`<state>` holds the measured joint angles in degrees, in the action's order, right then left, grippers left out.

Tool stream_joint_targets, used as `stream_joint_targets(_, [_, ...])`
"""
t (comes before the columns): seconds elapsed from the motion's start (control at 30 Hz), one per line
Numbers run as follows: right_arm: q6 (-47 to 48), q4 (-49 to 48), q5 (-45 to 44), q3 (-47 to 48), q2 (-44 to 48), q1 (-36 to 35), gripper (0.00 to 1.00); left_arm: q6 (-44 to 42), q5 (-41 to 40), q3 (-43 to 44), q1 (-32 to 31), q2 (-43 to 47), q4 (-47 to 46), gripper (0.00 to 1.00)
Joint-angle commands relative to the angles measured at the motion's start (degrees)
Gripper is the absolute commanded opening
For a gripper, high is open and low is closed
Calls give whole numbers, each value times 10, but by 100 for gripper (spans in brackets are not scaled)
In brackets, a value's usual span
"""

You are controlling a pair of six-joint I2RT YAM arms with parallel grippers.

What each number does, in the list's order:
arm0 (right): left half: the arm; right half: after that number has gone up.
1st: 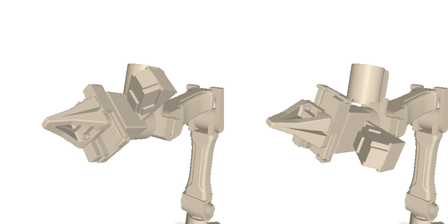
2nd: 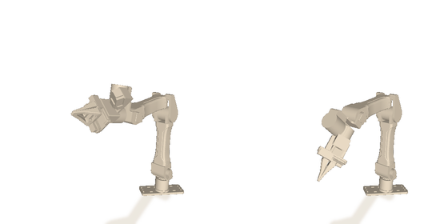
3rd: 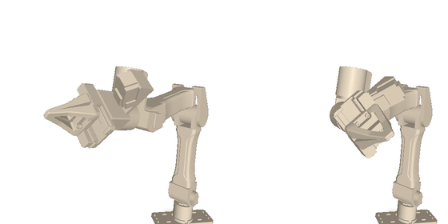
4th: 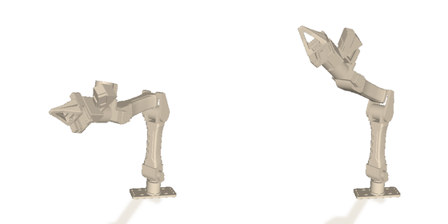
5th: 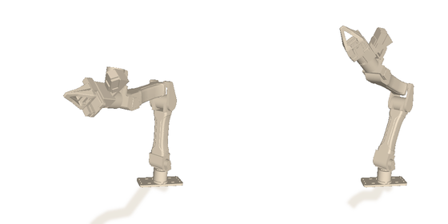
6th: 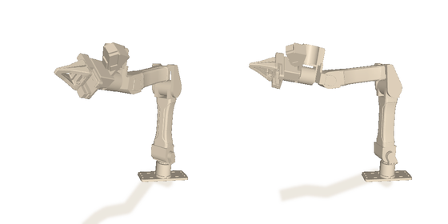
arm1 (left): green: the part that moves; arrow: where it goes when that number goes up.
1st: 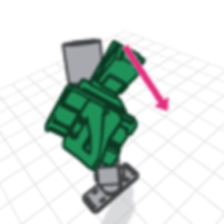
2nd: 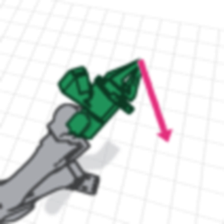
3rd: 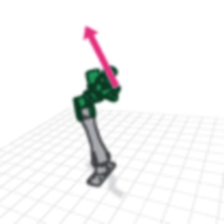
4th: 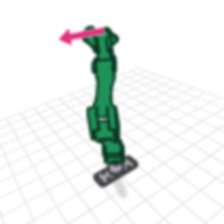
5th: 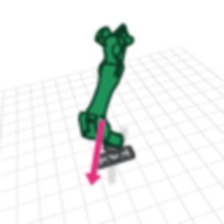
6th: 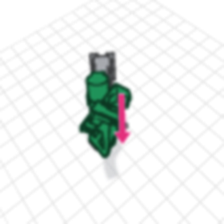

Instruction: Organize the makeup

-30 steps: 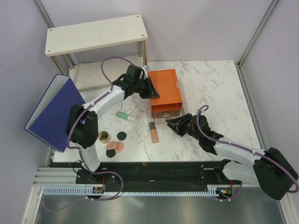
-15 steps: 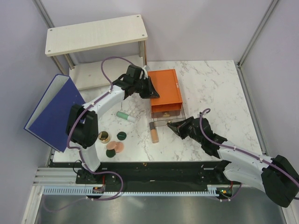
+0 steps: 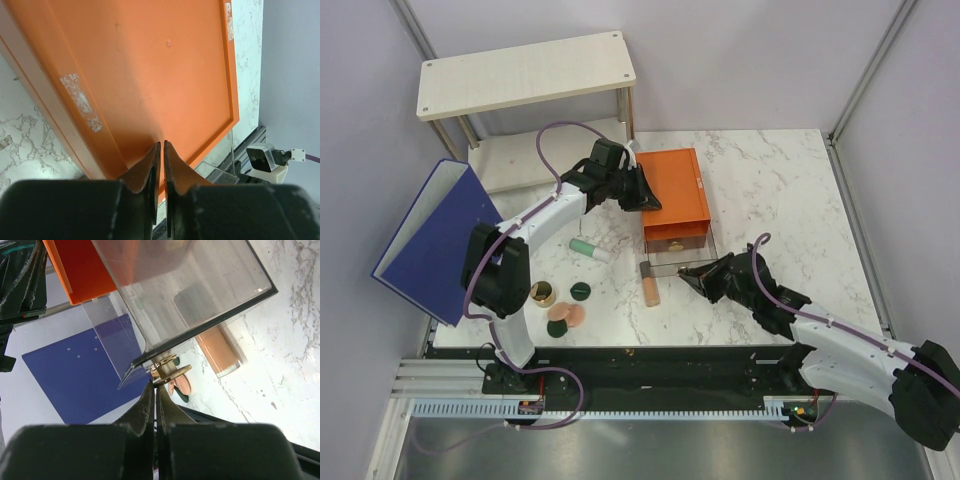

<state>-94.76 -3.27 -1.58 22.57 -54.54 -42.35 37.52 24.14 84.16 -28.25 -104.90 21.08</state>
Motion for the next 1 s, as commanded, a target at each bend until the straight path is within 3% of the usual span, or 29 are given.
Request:
stream_joint_targets(0.0, [21, 98, 6, 16, 20, -12, 0, -12, -35, -17, -3, -6, 60, 16])
stream_joint_targets(0.1, [48, 128, -8, 48, 43, -12, 1, -27, -33, -11, -3, 2, 60, 21])
stream_joint_targets(0.27, [101, 178, -14, 117, 68, -12, 15, -53, -37, 13, -3, 38, 61, 39])
stream_joint_targets(0.3, [106, 190, -13, 122, 73, -12, 26, -58, -41, 21, -3, 44, 61, 47])
stream_joint_targets(0.37, [111, 193, -10, 128, 79, -12, 31, -68, -41, 34, -3, 56, 63, 52])
stream_joint_targets(0.4, [113, 195, -7, 129, 83, -13, 39, -72, -42, 45, -3, 68, 64, 58])
stream_joint_targets(0.67, [160, 239, -8, 151, 107, -13, 49, -208, -105, 106, -3, 119, 178, 71])
stream_joint_targets(0.8, [213, 280, -43, 197, 113, -12, 62, -312, -228, 39, -3, 164, 199, 73])
stream_joint_targets(0.9, [277, 314, -75, 252, 99, -12, 78, -408, -275, -39, -3, 205, 192, 73])
stream_joint_targets(0.97, [325, 344, -97, 298, 80, -12, 82, -448, -305, -79, -3, 238, 174, 73])
